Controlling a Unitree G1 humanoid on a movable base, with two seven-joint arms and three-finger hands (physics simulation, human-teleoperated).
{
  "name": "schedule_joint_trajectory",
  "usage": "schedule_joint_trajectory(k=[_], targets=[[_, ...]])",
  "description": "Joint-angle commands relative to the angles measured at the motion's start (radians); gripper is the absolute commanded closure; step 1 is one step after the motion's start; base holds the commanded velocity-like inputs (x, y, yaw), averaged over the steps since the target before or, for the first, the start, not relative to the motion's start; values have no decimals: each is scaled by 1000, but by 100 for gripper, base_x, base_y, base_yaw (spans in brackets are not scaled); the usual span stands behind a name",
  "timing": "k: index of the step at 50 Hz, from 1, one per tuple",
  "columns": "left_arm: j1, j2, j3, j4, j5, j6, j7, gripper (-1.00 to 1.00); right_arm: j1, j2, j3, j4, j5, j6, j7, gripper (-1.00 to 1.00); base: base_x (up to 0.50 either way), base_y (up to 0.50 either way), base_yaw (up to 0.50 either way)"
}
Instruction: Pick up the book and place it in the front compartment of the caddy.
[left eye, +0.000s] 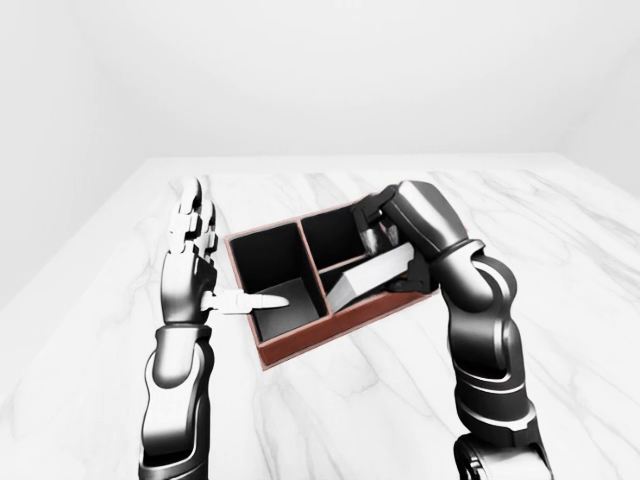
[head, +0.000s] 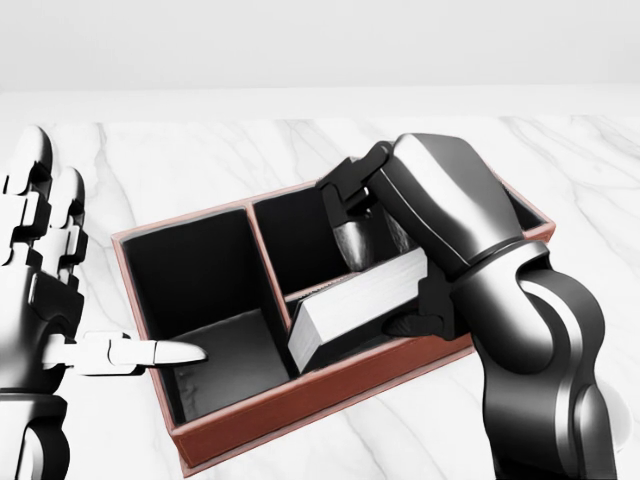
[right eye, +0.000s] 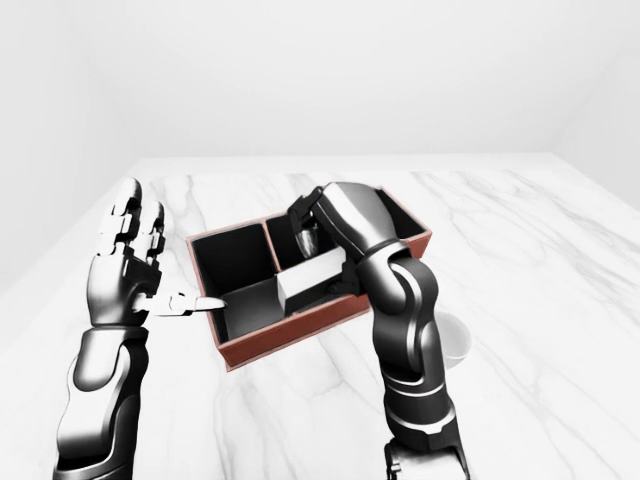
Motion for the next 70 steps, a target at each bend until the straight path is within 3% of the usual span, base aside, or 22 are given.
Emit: schedule_joint_trajectory(k=[1,38,70], targets=[[1,1,1,-12,-1,0,0,-100,-83,-21,-22,77,-1,0,-39,100,0,0,0],[0,0,-2,-9,2,0,0,-100,-216,-46,-30,353,7,-2,-166,100,0,0,0],[3,-2,-5,1,5,0,-2,-100,-335,-56,-25,567,12,-39,-258,100,0,0,0]])
